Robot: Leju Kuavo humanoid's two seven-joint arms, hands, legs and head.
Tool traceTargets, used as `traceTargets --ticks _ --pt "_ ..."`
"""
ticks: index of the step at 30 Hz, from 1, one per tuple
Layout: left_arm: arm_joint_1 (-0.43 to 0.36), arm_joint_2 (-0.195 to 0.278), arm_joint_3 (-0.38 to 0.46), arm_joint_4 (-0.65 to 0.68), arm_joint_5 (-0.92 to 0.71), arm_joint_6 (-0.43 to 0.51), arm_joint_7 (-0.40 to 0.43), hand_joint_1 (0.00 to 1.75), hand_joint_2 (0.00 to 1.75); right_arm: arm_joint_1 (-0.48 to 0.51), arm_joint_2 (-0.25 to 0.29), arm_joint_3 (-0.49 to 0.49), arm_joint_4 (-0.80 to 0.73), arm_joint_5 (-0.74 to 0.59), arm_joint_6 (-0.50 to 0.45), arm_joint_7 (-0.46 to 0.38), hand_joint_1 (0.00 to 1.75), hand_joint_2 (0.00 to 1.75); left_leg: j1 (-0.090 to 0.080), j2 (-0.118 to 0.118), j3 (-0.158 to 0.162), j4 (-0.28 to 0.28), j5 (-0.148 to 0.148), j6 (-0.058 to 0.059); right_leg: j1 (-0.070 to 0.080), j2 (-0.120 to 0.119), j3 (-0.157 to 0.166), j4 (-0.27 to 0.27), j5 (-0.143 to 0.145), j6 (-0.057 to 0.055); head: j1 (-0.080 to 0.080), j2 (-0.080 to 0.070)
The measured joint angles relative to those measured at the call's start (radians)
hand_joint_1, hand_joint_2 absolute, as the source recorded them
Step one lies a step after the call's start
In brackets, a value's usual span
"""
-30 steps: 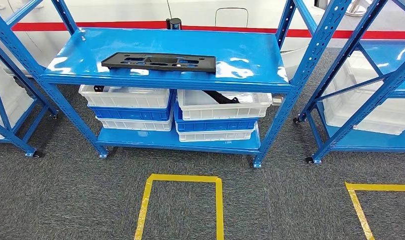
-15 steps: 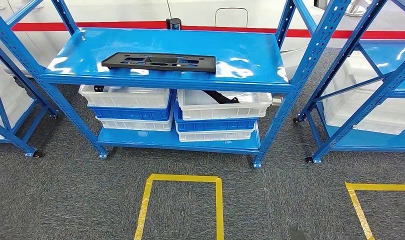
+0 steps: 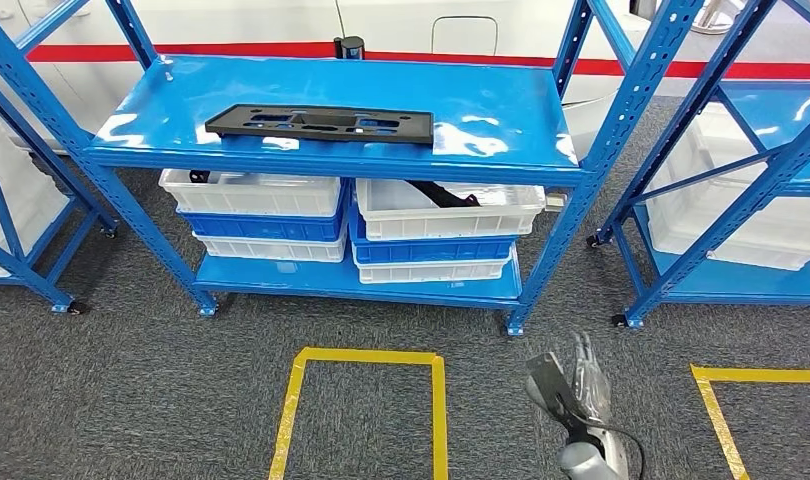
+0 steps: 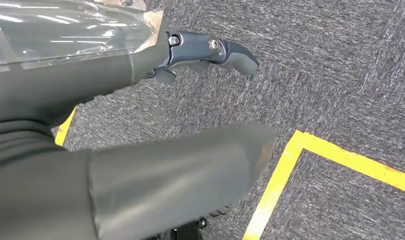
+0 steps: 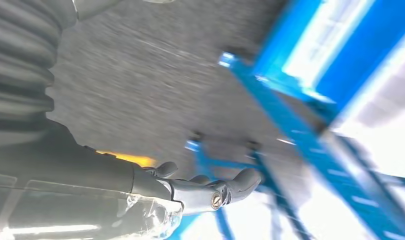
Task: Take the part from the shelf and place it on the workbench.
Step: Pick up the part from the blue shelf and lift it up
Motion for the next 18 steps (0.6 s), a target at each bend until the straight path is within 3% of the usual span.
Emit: traceTargets --ticks 7,18 --pt "-0.001 -0.002 0.000 0.000 -0.019 0.002 0.010 0.00 0.00 -0.043 0.031 0.034 -0.132 0.219 -0.005 0.017 0.00 1.75 0.000 0.000 0.000 0.000 0.001 0.001 0.000 0.000 0.000 0.000 0.000 0.000 0.000 0.000" --pt "-0.004 -0.005 0.000 0.001 -0.057 0.012 0.029 0.00 0.00 -0.151 0.093 0.221 -0.308 0.529 -0.005 0.116 0.00 1.75 0.000 0.000 0.000 0.000 0.001 0.000 0.000 0.000 0.000 0.001 0.000 0.000 0.000 0.000"
